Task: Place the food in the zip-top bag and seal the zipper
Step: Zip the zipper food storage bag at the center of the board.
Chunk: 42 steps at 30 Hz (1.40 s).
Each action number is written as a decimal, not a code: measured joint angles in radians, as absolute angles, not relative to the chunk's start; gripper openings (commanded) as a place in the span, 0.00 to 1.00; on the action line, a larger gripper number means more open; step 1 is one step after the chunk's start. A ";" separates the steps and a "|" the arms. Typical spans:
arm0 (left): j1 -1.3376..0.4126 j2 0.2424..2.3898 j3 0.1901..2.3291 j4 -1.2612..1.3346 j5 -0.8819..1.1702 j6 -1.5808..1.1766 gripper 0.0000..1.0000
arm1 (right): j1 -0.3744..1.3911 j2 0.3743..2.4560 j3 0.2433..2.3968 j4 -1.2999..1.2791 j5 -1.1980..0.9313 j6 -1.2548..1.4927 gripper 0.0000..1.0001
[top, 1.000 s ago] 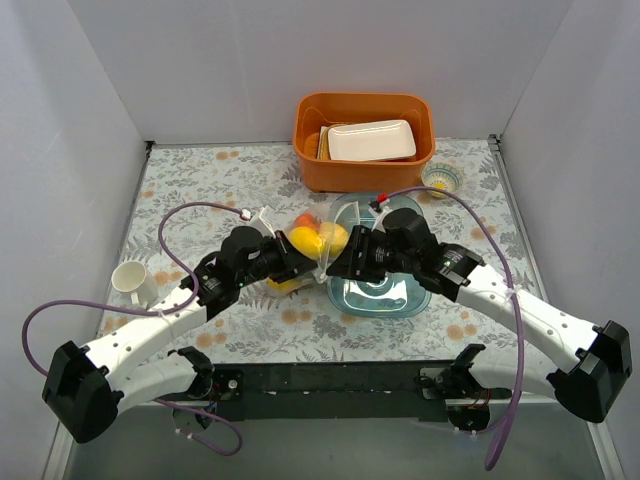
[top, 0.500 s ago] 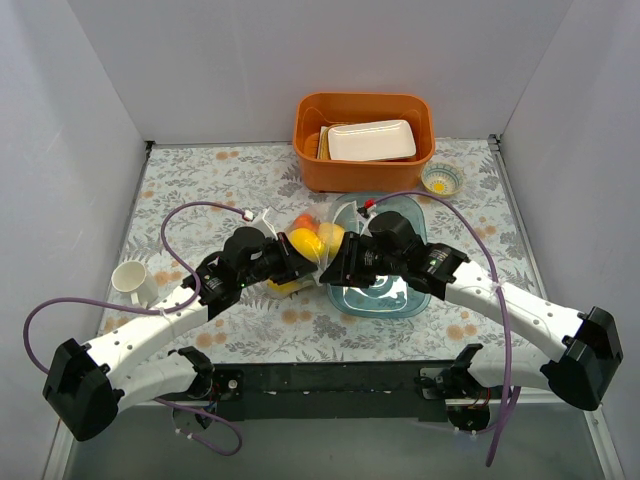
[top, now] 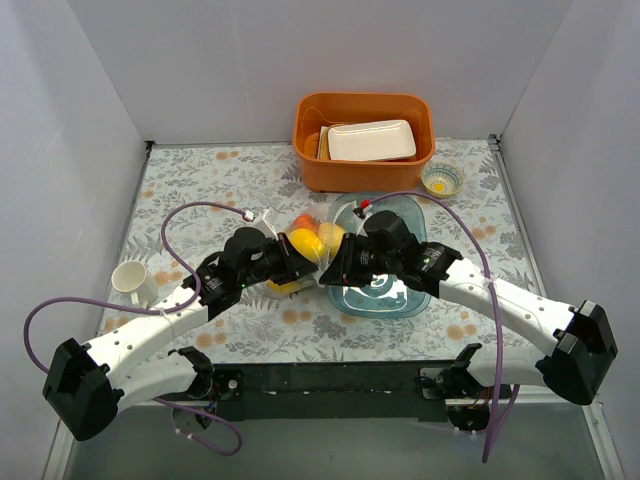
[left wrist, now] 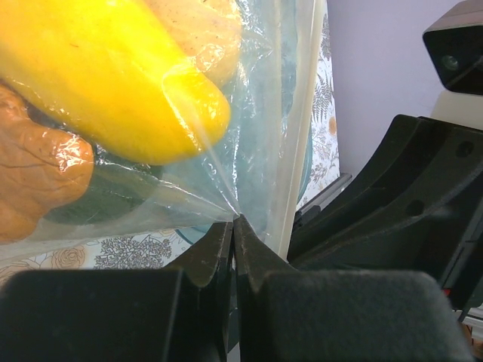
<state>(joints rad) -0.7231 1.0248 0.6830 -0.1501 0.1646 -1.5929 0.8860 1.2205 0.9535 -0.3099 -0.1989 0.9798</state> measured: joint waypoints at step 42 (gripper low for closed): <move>-0.724 1.017 0.682 -0.157 0.152 -1.597 0.00 | 0.886 1.205 0.976 -0.338 -0.205 0.969 0.40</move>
<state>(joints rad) -0.7242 1.0172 0.6815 -0.1574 0.1524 -1.5970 0.8860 1.2045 0.9760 -0.3378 -0.2047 0.9688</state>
